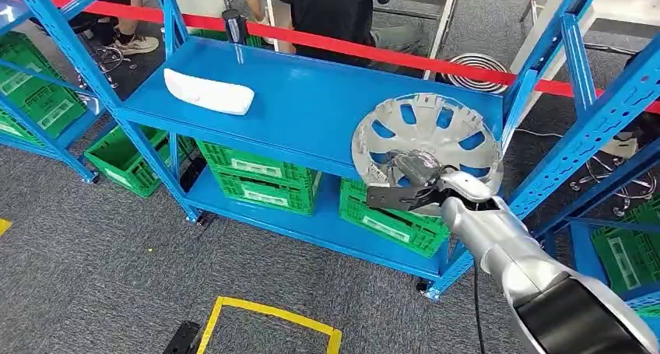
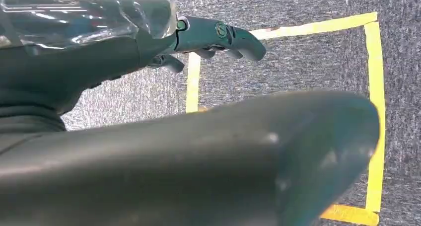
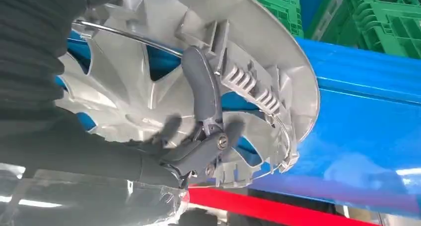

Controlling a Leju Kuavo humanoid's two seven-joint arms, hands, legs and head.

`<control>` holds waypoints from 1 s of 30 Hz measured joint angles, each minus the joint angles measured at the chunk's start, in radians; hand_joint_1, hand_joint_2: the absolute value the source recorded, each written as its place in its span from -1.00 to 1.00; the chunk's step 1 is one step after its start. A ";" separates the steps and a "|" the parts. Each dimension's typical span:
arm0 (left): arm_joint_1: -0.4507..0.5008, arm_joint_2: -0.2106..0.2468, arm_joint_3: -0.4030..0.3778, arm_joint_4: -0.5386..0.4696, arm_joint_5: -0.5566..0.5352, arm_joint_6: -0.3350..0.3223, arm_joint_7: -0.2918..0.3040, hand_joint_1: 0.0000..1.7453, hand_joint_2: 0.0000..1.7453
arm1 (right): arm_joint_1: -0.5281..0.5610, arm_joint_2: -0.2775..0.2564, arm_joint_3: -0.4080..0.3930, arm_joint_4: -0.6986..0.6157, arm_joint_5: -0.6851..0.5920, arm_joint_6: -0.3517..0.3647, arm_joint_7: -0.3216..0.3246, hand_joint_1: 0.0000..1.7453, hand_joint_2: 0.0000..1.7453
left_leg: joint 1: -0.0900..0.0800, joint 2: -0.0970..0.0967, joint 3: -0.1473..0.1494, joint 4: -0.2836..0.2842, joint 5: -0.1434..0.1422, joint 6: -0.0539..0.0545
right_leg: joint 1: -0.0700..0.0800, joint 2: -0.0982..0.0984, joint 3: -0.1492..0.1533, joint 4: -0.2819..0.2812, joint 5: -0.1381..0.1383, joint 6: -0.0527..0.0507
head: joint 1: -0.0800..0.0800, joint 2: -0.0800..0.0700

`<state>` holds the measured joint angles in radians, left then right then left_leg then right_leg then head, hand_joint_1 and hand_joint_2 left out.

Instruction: Take the parts from the cabinet and place them on the table.

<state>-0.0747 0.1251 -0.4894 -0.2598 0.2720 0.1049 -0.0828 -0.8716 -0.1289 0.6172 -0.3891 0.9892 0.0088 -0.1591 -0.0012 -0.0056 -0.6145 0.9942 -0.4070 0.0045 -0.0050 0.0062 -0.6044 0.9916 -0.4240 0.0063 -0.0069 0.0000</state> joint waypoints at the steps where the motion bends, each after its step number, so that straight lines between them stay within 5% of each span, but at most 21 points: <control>1: 0.000 0.000 0.000 0.000 0.000 0.000 0.000 -1.00 -1.00 | 0.000 0.000 0.000 -0.002 -0.003 0.007 0.009 -1.00 1.00 | 0.000 0.000 0.000 0.000 0.000 0.000 | 0.000 0.000 0.000 0.000 0.000 0.000 | 0.000 0.000; 7: 0.000 0.000 0.000 0.000 0.002 -0.002 0.005 -1.00 -1.00 | -0.008 0.000 -0.003 -0.002 -0.019 0.062 0.072 -1.00 1.00 | 0.000 0.000 0.000 0.000 0.000 0.000 | 0.000 0.000 0.000 0.000 0.000 0.000 | 0.000 0.000; 19: 0.000 0.000 0.000 0.000 0.002 -0.012 0.008 -1.00 -1.00 | -0.002 -0.009 -0.027 -0.002 -0.069 0.066 0.081 -1.00 1.00 | 0.000 0.000 0.000 0.000 0.000 0.000 | 0.000 0.000 0.000 0.000 0.000 0.000 | 0.000 0.000; 23: -0.004 0.000 -0.002 0.000 0.000 -0.015 0.022 -1.00 -1.00 | -0.010 -0.017 -0.033 -0.002 -0.071 0.155 0.128 -1.00 1.00 | 0.000 0.000 0.000 0.000 0.000 0.000 | 0.000 0.000 0.000 0.000 0.000 0.000 | 0.000 0.000; 30: -0.012 0.000 -0.005 0.000 0.000 -0.017 0.028 -1.00 -1.00 | -0.016 -0.024 -0.033 -0.001 -0.071 0.177 0.133 -1.00 1.00 | 0.000 0.000 0.000 0.000 0.000 0.000 | 0.000 0.000 0.000 0.000 0.000 0.000 | 0.000 0.000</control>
<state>-0.0865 0.1251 -0.4948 -0.2602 0.2720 0.0877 -0.0549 -0.8874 -0.1526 0.5844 -0.3902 0.9182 0.1862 -0.0263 -0.0012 -0.0056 -0.6142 0.9942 -0.4070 0.0045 -0.0050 0.0062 -0.6041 0.9916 -0.4240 0.0063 -0.0065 0.0000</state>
